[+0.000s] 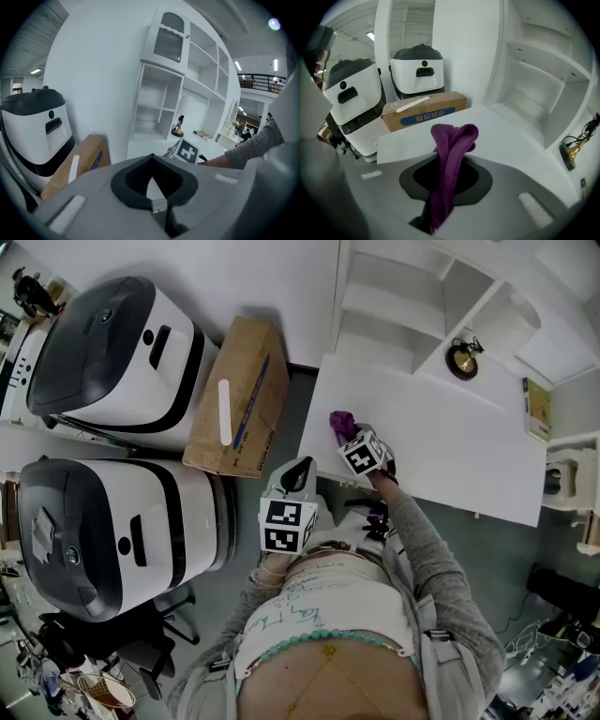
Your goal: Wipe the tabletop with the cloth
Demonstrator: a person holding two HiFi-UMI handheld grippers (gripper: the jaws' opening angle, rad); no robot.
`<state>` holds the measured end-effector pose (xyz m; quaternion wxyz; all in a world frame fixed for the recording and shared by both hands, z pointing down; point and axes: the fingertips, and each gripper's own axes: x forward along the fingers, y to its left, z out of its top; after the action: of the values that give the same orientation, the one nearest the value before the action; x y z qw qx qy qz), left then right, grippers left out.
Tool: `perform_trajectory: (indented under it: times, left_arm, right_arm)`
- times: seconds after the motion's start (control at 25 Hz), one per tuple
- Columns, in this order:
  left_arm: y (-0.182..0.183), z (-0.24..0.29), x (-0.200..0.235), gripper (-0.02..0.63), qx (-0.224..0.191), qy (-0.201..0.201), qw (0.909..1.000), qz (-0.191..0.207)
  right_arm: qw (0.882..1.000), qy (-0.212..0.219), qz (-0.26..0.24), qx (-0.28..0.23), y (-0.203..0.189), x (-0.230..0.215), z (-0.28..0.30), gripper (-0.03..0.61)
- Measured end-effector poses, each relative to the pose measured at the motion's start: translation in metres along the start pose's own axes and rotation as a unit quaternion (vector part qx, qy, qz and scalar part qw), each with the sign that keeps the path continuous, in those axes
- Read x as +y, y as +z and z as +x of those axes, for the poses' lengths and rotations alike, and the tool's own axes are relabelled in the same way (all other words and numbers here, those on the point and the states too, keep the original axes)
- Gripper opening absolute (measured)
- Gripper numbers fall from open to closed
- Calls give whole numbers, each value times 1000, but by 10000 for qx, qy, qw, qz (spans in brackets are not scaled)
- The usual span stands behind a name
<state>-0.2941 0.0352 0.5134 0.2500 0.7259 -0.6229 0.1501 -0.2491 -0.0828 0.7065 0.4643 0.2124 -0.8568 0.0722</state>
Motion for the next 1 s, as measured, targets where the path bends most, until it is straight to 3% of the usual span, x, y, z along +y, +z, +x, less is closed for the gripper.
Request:
perform_trajectory:
  times: [1.0]
  left_arm:
    - [-12, -27, 35, 5, -123, 564, 9976, -393]
  right_arm:
    - [9967, 459, -661, -102, 43, 51, 25, 75]
